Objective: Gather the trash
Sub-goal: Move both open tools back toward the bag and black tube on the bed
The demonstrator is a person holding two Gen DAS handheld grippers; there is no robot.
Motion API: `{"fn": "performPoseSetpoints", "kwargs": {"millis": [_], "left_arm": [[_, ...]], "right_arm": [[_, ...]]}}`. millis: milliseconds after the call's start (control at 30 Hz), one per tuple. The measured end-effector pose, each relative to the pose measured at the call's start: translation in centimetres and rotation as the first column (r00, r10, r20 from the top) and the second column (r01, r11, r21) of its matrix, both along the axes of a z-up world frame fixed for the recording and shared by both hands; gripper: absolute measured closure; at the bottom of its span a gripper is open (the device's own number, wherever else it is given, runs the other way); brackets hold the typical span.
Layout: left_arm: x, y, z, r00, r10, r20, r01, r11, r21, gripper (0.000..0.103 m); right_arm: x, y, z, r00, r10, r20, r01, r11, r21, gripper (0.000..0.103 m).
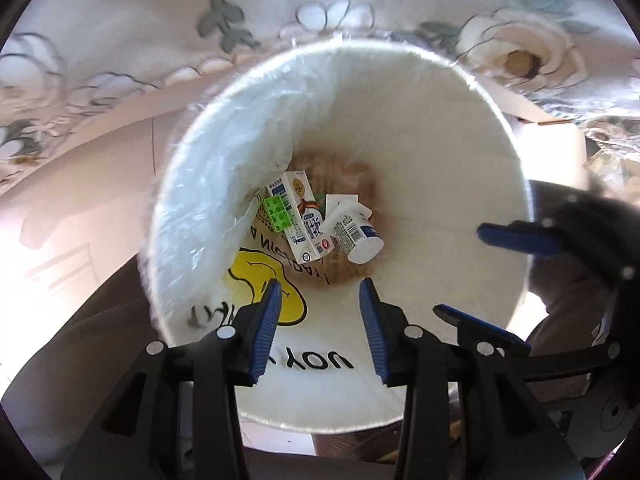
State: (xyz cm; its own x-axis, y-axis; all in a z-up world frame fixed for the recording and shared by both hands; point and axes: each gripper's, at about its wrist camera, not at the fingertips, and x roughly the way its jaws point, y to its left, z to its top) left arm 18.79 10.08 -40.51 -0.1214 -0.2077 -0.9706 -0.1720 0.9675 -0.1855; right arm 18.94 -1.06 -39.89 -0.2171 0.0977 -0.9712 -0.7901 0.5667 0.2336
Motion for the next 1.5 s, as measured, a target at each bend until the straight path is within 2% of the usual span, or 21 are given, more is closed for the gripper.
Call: {"fn": "performPoseSetpoints", "kwargs": {"millis": [100, 233, 433, 600, 667, 800, 900, 967, 1133, 1200, 1367, 1500], "left_arm": [[-0.8, -0.1, 2.0, 0.999, -0.016, 0.046, 0.016, 1.000, 0.011, 0.060], [-2.0, 0.1, 5.2, 0.994, -0.020, 0.110, 0.019, 1.000, 0.006, 0.060], [-3.5, 0.0, 11.7, 0.973, -0.077, 0.219, 0.066, 0.996, 0.056, 0.059], [-3.8, 0.7, 18.4, 0.940, -0.096, 0.328, 0.072, 0.994, 0.083, 0.054], [-3.6, 1.1, 21.3, 0.922, -0.087, 0.377, 0.057, 0.994, 0.091, 0.048], [-2.8, 2.4, 27.2, 0.878, -0.085, 0.472, 0.027, 0.991, 0.128, 0.043], [-1.4, 3.2, 31.3, 0.837, -0.106, 0.537, 0.007, 0.983, 0.183, 0.031], [-0.1, 4.0, 33.5, 0.814, -0.109, 0.571, -0.018, 0.977, 0.213, 0.022], [4.0, 6.3, 37.3, 0.784, -0.112, 0.610, -0.061, 0.965, 0.256, 0.017], [6.1, 7.1, 37.9, 0.779, -0.114, 0.616, -0.074, 0.960, 0.271, 0.017], [12.1, 8.5, 38.8, 0.764, -0.138, 0.630, -0.076, 0.951, 0.301, 0.014], [17.9, 9.6, 38.2, 0.746, -0.211, 0.631, -0.041, 0.932, 0.361, 0.014]], "right_arm": [[-0.3, -0.8, 1.8, 1.000, -0.028, 0.004, 0.028, 0.999, 0.032, 0.048], [-1.1, -1.9, 4.6, 0.997, -0.047, 0.058, 0.043, 0.997, 0.064, 0.048], [-2.3, -3.6, 9.7, 0.987, -0.035, 0.157, 0.021, 0.996, 0.091, 0.048], [-2.1, -5.3, 16.0, 0.969, -0.073, 0.235, 0.035, 0.986, 0.163, 0.048], [-1.7, -5.9, 18.5, 0.958, -0.100, 0.267, 0.049, 0.980, 0.191, 0.048], [-0.5, -7.3, 23.7, 0.929, -0.164, 0.332, 0.084, 0.967, 0.242, 0.048], [0.6, -7.8, 27.1, 0.906, -0.200, 0.373, 0.105, 0.960, 0.261, 0.048], [1.3, -7.9, 29.4, 0.886, -0.229, 0.402, 0.122, 0.954, 0.274, 0.043], [3.6, -7.6, 33.6, 0.844, -0.305, 0.442, 0.168, 0.932, 0.322, 0.033], [4.9, -7.2, 35.0, 0.829, -0.330, 0.451, 0.184, 0.923, 0.337, 0.031], [9.6, -5.8, 36.0, 0.804, -0.386, 0.452, 0.233, 0.904, 0.357, 0.029], [15.5, -4.2, 35.1, 0.786, -0.439, 0.434, 0.297, 0.885, 0.357, 0.029]]}}
